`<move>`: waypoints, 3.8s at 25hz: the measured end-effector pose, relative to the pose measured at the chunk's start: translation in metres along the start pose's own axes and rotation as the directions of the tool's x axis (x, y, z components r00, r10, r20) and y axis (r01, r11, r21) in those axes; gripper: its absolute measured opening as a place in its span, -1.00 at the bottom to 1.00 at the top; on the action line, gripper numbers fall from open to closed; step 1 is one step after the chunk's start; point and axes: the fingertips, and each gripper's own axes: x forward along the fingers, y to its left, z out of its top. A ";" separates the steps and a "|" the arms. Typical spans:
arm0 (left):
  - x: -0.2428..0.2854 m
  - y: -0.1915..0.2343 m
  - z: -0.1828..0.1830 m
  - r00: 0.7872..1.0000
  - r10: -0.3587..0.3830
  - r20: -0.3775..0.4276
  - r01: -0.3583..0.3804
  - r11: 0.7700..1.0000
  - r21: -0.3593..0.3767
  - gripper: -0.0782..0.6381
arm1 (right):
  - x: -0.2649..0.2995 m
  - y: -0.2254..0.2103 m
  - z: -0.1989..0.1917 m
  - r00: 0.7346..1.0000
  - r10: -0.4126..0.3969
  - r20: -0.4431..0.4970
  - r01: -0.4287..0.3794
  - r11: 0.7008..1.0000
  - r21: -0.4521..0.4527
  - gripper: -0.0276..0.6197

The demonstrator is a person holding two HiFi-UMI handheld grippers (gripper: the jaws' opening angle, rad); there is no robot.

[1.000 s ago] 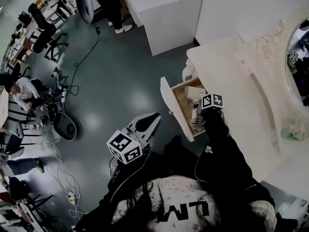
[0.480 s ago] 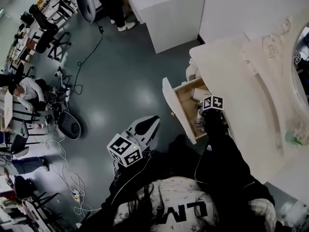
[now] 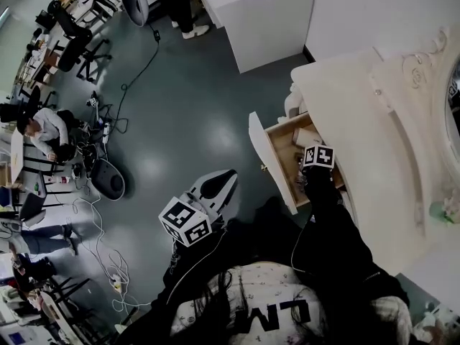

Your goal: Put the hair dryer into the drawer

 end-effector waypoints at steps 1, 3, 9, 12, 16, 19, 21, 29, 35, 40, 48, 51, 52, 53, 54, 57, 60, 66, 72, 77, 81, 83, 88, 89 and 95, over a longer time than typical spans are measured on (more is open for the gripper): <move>0.000 0.001 -0.001 1.000 0.000 -0.003 0.000 1.000 0.000 -0.80 | -0.003 0.003 0.001 1.000 0.012 0.004 -0.012 1.000 0.000 -0.03; 0.001 0.002 -0.002 1.000 -0.008 -0.007 0.008 1.000 -0.001 -0.80 | -0.012 0.008 0.001 0.999 0.039 0.016 -0.039 0.999 0.002 0.01; 0.000 0.003 0.000 0.999 -0.046 -0.009 0.046 0.999 0.001 -0.80 | -0.065 0.036 0.008 0.977 0.163 0.137 -0.165 0.986 0.004 0.01; -0.005 0.003 0.001 0.998 -0.070 -0.008 0.070 0.998 0.008 -0.80 | -0.104 0.065 0.014 0.937 0.256 0.239 -0.260 0.966 -0.013 0.01; -0.016 0.003 0.004 0.992 -0.126 -0.012 0.126 0.992 0.027 -0.80 | -0.156 0.110 0.011 0.861 0.347 0.371 -0.353 0.934 -0.054 0.00; -0.030 0.005 0.010 0.983 -0.181 -0.016 0.181 0.982 0.054 -0.80 | -0.185 0.141 0.000 0.815 0.365 0.450 -0.365 0.927 -0.090 0.00; -0.041 0.005 0.014 0.977 -0.212 -0.017 0.212 0.975 0.072 -0.80 | -0.203 0.165 -0.007 0.787 0.371 0.494 -0.361 0.925 -0.119 -0.03; -0.102 0.018 0.012 0.956 -0.289 -0.045 0.293 0.949 0.119 -0.80 | -0.269 0.261 -0.037 0.660 0.374 0.652 -0.325 0.924 -0.202 -0.39; -0.142 0.034 0.002 0.943 -0.328 -0.054 0.332 0.935 0.126 -0.80 | -0.290 0.315 -0.070 0.586 0.338 0.736 -0.291 0.936 -0.198 -0.63; -0.153 0.027 -0.006 0.924 -0.378 -0.065 0.383 0.915 0.127 -0.80 | -0.295 0.339 -0.108 0.593 0.325 0.737 -0.271 0.942 -0.198 -0.65; -0.159 -0.026 -0.022 0.883 -0.460 -0.092 0.469 0.869 0.158 -0.80 | -0.313 0.348 -0.139 0.601 0.321 0.732 -0.213 0.947 -0.240 -0.65; -0.164 -0.043 -0.019 0.882 -0.465 -0.074 0.470 0.865 0.174 -0.80 | -0.326 0.352 -0.152 0.596 0.333 0.730 -0.207 0.943 -0.261 -0.65; -0.166 -0.049 -0.018 0.883 -0.464 -0.064 0.468 0.866 0.179 -0.80 | -0.330 0.353 -0.158 0.597 0.337 0.728 -0.203 0.941 -0.269 -0.66; -0.169 -0.056 -0.018 0.885 -0.462 -0.054 0.464 0.867 0.182 -0.80 | -0.333 0.353 -0.164 0.598 0.339 0.727 -0.198 0.940 -0.276 -0.68; -0.171 -0.063 -0.019 0.887 -0.460 -0.046 0.460 0.869 0.184 -0.80 | -0.338 0.352 -0.171 0.599 0.340 0.725 -0.194 0.940 -0.280 -0.69; -0.180 -0.087 -0.028 0.889 -0.456 -0.036 0.455 0.871 0.185 -0.80 | -0.351 0.344 -0.196 0.602 0.340 0.723 -0.191 0.940 -0.283 -0.69; -0.191 -0.111 -0.043 0.892 -0.451 -0.035 0.450 0.875 0.181 -0.80 | -0.361 0.337 -0.224 0.607 0.344 0.717 -0.192 0.938 -0.287 -0.69; -0.207 -0.149 -0.068 0.892 -0.450 -0.031 0.447 0.872 0.199 -0.80 | -0.374 0.323 -0.261 0.603 0.359 0.712 -0.191 0.932 -0.308 -0.73; -0.220 -0.165 -0.074 0.900 -0.435 -0.028 0.428 0.872 0.238 -0.80 | -0.379 0.326 -0.278 0.589 0.399 0.703 -0.211 0.916 -0.342 -0.76; -0.230 -0.173 -0.080 0.905 -0.424 -0.035 0.418 0.871 0.259 -0.80 | -0.384 0.329 -0.288 0.581 0.416 0.700 -0.213 0.907 -0.363 -0.76; -0.231 -0.176 -0.081 0.910 -0.413 -0.042 0.408 0.873 0.269 -0.80 | -0.387 0.325 -0.292 0.580 0.420 0.698 -0.222 0.906 -0.360 -0.77; -0.230 -0.178 -0.081 0.911 -0.411 -0.042 0.406 0.873 0.272 -0.80 | -0.387 0.322 -0.293 0.582 0.417 0.698 -0.220 0.907 -0.359 -0.79; -0.228 -0.184 -0.083 0.909 -0.414 -0.055 0.412 0.868 0.278 -0.80 | -0.388 0.319 -0.296 0.587 0.417 0.694 -0.213 0.907 -0.364 -0.79; -0.227 -0.186 -0.084 0.908 -0.415 -0.057 0.414 0.866 0.279 -0.80 | -0.389 0.318 -0.297 0.587 0.417 0.694 -0.213 0.907 -0.365 -0.79; -0.224 -0.191 -0.087 0.906 -0.417 -0.072 0.419 0.863 0.282 -0.80 | -0.389 0.313 -0.300 0.589 0.413 0.694 -0.215 0.908 -0.359 -0.79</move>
